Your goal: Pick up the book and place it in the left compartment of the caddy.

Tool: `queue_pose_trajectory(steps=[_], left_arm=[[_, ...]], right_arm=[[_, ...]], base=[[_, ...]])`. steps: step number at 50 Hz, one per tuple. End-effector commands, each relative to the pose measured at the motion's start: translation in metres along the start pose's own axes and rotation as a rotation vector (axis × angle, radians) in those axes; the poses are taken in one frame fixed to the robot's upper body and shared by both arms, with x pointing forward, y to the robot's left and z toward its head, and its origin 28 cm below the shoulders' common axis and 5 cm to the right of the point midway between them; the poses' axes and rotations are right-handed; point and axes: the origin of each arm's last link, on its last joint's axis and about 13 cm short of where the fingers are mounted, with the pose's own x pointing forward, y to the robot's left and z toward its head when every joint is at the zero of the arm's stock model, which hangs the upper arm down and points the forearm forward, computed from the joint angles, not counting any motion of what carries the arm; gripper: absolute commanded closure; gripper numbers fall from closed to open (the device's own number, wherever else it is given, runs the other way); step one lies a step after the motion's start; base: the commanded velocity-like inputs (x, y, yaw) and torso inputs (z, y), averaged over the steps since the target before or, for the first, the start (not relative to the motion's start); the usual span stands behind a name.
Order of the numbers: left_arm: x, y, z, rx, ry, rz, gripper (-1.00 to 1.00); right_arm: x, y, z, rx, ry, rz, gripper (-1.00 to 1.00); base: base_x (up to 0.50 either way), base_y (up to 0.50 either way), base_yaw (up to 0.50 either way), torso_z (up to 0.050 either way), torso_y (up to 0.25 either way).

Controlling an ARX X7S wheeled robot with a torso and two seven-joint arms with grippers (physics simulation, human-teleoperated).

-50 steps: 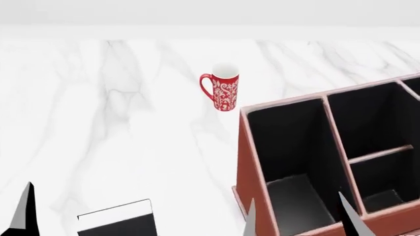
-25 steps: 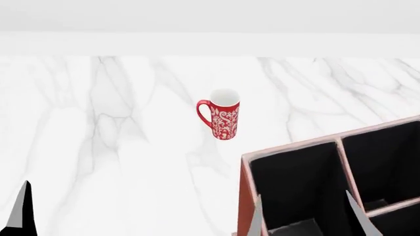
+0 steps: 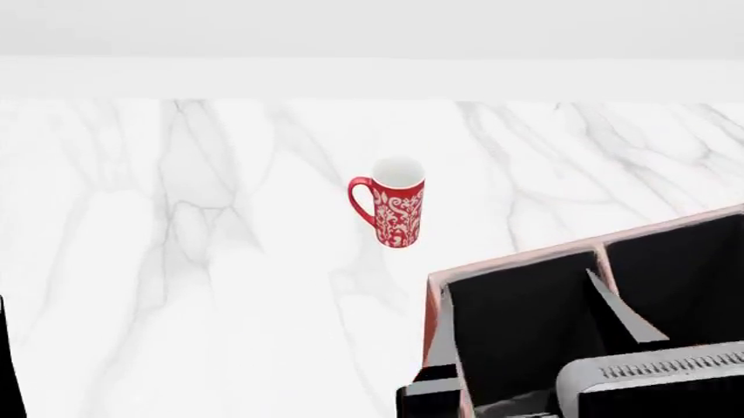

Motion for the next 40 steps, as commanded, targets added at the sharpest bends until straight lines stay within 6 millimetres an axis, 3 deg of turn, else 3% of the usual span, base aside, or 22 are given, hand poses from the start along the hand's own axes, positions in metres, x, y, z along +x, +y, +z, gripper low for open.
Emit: queue_pose_trajectory(steps=[1,16,40], left_arm=[[0.006,0.022,0.023,0.011,-0.091,0.044,-1.0],[0.009,0.027,0.024,0.019,-0.105,0.055,-1.0],[0.011,0.036,0.03,0.021,-0.123,0.092,-1.0]], right_arm=[[0.058,-0.014,0.073,0.012,0.032,0.284,-1.0],[0.068,-0.008,0.082,-0.033,0.046,0.366,-1.0],[0.108,0.017,0.081,-0.28,0.213,0.745,-1.0]], base=[[0.0,0.0,0.0,0.0,0.0],[0.0,0.0,0.0,0.0,0.0],[0.0,0.0,0.0,0.0,0.0]])
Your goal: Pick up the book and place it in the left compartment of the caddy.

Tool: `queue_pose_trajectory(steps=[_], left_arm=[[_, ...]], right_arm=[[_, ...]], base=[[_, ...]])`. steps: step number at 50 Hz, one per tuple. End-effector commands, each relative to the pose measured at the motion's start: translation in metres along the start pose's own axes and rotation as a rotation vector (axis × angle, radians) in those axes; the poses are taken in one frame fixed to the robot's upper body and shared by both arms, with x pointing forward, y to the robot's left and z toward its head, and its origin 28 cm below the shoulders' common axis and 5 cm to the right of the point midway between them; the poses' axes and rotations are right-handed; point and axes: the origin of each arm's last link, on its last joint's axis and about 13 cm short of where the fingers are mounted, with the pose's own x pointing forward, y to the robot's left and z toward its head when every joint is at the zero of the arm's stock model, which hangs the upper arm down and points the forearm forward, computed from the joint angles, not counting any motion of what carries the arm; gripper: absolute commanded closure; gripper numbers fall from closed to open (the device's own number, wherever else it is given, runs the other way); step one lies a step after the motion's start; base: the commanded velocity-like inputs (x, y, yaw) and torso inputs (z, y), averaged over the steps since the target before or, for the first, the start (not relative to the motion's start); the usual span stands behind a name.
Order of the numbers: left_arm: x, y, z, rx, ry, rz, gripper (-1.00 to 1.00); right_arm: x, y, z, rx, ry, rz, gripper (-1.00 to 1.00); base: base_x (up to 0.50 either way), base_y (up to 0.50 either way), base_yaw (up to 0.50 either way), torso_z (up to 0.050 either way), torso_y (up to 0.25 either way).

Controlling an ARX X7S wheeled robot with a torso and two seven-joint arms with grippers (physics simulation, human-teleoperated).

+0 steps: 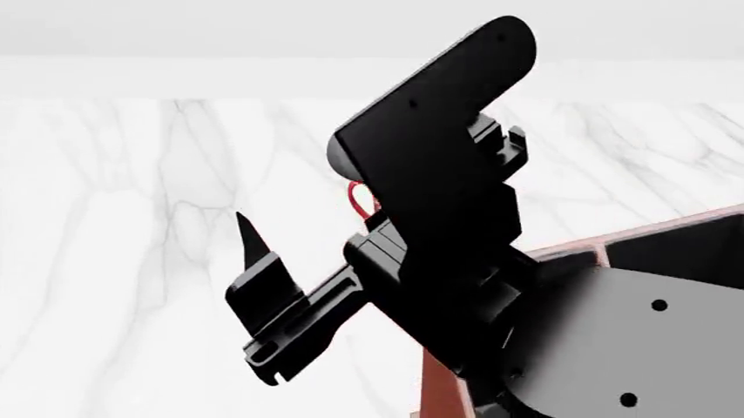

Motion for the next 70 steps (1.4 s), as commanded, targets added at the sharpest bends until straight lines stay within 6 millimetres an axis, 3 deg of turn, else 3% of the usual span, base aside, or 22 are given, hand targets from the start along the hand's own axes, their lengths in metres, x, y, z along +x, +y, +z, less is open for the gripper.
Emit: queue_pose_trajectory(steps=[1,20,31,50,70], left_arm=[[0.001,0.004,0.003,-0.001,-0.009,0.014,-1.0],[0.003,0.006,0.003,-0.004,-0.012,0.024,-1.0],[0.004,0.008,0.005,-0.005,-0.017,0.032,-1.0],[0.004,0.007,0.004,-0.005,-0.019,0.029,-1.0],[0.003,0.008,0.005,-0.008,-0.021,0.028,-1.0]], right_arm=[[0.022,-0.001,0.005,-0.071,0.097,0.174,-1.0],[0.042,-0.003,0.002,-0.107,0.213,0.346,-1.0],[0.047,0.008,-0.008,-0.171,0.295,0.518,-1.0],[0.054,0.006,-0.016,-0.127,0.319,0.642,-1.0],[0.07,0.012,-0.029,-0.137,0.346,0.635,-1.0]], base=[[0.0,0.0,0.0,0.0,0.0],[0.0,0.0,0.0,0.0,0.0],[0.0,0.0,0.0,0.0,0.0],[0.0,0.0,0.0,0.0,0.0],[0.0,0.0,0.0,0.0,0.0]])
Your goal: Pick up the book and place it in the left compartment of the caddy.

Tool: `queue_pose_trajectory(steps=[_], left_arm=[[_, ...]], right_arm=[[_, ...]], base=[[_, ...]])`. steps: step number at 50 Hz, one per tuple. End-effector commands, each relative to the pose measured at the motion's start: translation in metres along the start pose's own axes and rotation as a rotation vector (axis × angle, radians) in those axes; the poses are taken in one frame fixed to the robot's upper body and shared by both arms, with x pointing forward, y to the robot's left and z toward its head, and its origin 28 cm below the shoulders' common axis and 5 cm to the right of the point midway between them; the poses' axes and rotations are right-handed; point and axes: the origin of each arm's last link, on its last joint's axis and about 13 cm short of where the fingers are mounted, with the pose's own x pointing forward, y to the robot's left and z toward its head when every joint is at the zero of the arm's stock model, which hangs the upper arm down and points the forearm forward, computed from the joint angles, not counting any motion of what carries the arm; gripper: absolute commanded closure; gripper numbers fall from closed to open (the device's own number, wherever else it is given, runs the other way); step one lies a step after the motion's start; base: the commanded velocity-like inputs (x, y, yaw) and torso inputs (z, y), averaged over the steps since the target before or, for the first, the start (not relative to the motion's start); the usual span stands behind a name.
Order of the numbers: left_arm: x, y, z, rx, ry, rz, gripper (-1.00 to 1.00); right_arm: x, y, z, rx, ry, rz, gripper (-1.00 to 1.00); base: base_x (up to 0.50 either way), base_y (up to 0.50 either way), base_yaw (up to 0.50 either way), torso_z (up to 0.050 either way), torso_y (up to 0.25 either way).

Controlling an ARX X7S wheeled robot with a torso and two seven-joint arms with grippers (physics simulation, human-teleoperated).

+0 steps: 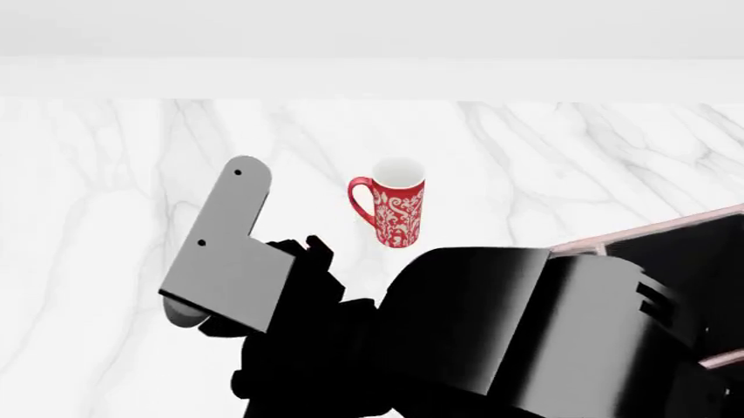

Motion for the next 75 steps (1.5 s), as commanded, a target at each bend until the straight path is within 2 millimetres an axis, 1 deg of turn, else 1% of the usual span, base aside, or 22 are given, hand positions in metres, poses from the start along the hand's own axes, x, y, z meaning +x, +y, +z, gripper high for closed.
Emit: queue_pose_trajectory(steps=[1,17,27,44,61,75], left_arm=[[0.0,0.0,0.0,-0.002,-0.001,-0.001,-1.0],[-0.002,-0.001,0.001,-0.005,-0.003,-0.007,-1.0],[-0.003,-0.001,0.002,-0.006,-0.006,-0.015,-1.0],[-0.003,-0.001,0.002,-0.003,-0.006,-0.02,-1.0],[-0.003,-0.002,0.002,-0.002,-0.006,-0.022,-1.0],[-0.004,-0.002,0.002,-0.004,-0.008,-0.023,-1.0]], right_arm=[[0.011,-0.003,-0.003,-0.001,0.019,0.002,-1.0],[0.033,-0.004,-0.011,-0.005,0.062,0.009,-1.0],[0.044,0.001,-0.019,-0.01,0.092,0.042,-1.0],[0.049,0.003,-0.027,-0.002,0.107,0.071,-1.0],[0.061,0.004,-0.041,0.024,0.132,0.091,-1.0],[0.067,0.005,-0.046,0.033,0.137,0.101,-1.0]], base=[[0.0,0.0,0.0,0.0,0.0],[0.0,0.0,0.0,0.0,0.0],[0.0,0.0,0.0,0.0,0.0],[0.0,0.0,0.0,0.0,0.0],[0.0,0.0,0.0,0.0,0.0],[0.0,0.0,0.0,0.0,0.0]])
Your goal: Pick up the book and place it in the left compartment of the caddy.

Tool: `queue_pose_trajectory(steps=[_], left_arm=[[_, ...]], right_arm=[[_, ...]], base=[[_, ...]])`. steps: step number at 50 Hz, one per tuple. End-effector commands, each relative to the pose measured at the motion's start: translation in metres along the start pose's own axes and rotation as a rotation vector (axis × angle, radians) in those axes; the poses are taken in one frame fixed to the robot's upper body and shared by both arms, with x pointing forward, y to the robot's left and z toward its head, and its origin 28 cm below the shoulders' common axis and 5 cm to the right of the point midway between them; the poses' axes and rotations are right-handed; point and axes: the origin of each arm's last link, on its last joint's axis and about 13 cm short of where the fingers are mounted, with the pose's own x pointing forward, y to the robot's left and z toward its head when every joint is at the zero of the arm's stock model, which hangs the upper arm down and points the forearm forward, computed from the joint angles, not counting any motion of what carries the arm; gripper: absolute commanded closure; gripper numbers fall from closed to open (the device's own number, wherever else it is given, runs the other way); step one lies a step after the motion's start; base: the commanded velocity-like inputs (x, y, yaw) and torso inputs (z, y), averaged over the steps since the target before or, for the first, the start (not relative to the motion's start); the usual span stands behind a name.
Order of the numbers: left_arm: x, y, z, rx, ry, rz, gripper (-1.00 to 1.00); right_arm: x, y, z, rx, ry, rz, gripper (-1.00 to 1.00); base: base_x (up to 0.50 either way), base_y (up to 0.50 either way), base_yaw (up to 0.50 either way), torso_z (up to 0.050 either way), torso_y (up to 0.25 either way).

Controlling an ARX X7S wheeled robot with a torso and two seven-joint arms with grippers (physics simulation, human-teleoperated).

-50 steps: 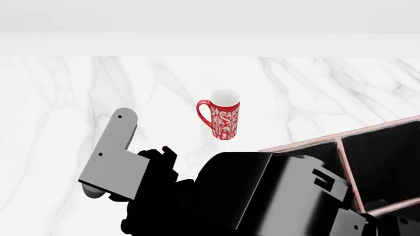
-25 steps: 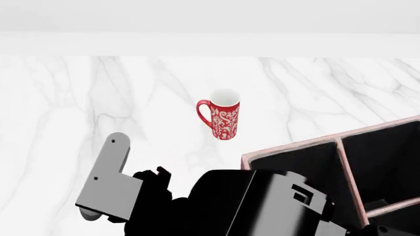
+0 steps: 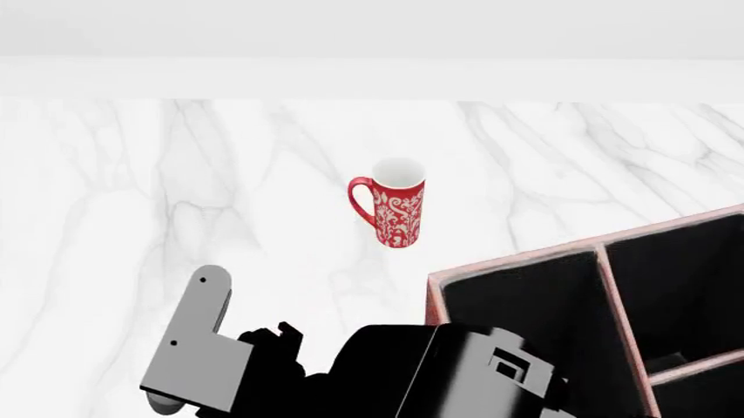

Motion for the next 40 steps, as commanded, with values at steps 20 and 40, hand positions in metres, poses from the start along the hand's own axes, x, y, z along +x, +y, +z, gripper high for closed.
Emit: queue_pose_trajectory(steps=[20,40], left_arm=[[-0.001,0.0,0.001,-0.001,-0.004,-0.002,-1.0],[-0.002,0.0,0.001,-0.001,-0.007,-0.008,-1.0]], right_arm=[[0.017,0.0,-0.015,0.025,0.02,0.02,-1.0],[0.028,0.001,-0.022,0.034,0.045,0.029,-1.0]], base=[[0.0,0.0,0.0,0.0,0.0],[0.0,0.0,0.0,0.0,0.0]])
